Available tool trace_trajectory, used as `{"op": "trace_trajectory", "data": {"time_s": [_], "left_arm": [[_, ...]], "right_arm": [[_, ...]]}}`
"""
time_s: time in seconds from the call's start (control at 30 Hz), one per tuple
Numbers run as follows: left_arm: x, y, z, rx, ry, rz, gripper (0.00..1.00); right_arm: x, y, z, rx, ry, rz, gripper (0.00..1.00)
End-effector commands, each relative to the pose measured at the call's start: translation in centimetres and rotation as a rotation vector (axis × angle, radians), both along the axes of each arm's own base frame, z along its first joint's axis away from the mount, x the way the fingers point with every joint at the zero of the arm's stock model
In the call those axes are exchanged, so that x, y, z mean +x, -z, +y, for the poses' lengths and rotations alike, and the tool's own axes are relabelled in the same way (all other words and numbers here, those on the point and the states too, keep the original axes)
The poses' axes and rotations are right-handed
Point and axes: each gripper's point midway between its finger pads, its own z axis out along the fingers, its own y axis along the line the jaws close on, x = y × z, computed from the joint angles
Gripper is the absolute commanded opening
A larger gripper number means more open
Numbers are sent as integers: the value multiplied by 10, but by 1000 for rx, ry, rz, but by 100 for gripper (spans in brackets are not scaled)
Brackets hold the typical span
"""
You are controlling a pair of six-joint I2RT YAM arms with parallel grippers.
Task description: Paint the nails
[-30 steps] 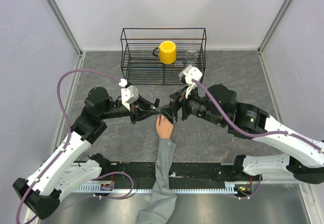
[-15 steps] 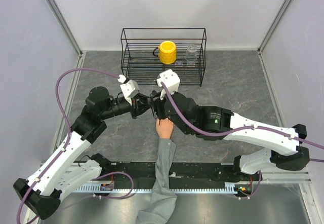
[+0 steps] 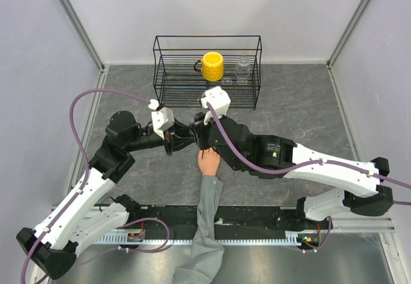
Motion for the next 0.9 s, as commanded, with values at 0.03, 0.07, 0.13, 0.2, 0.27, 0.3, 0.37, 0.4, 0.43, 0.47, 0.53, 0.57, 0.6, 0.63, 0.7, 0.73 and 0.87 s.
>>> {"op": "trace_trajectory", "data": {"time_s": [0.03,0.07,0.13,0.2,0.27,0.3,0.37,0.4,0.43,0.47,0.53,0.57,0.6,0.63,0.7,0.73,0.87], "left_arm": [[-24,-19,-3,-52,123,-65,2],[-32,-25,-4,-68,174,-95,2],[-42,-26,-5,-78,240,-104,2],[-65,-29,-5,-94,380,-91,2],[-99,-31,3,-99,595,-123,2],[-121,-27,12,-63,720,-28,2],[-139,-26,19,-58,810,-126,2],[-144,-23,21,-39,835,-88,2],[-147,-24,21,-37,849,-108,2],[-144,-16,20,-15,843,31,2],[-137,-15,15,-35,828,-53,2],[-136,-23,14,-41,816,-76,2],[-132,-22,11,-42,790,-65,2],[-129,-21,10,-44,773,-64,2],[-118,-22,5,-54,705,-64,2],[-114,-22,4,-55,684,-64,2],[-84,-24,-1,-61,498,-79,2]], "right_arm": [[-4,-13,-9,24,-44,-25,7],[-5,-12,-10,20,-61,-28,0],[-18,-16,-9,23,-186,-54,0],[-45,-18,-3,32,-447,-106,0],[-75,-9,-4,46,-700,-141,0],[-117,-14,1,93,-984,-169,0],[-125,-11,-3,125,-1129,-168,0],[-133,-9,-3,138,-1204,-148,0],[-142,-9,-5,150,-1283,-129,0],[-143,-6,0,146,-1319,-107,0],[-137,-4,3,133,-1311,-115,0],[-131,-1,6,125,-1292,-116,0],[-125,0,6,118,-1269,-116,0],[-116,2,6,112,-1234,-111,0],[-97,4,5,83,-1126,-103,0],[-91,4,5,79,-1075,-91,1],[-37,-8,-18,83,-668,-51,40]]}}
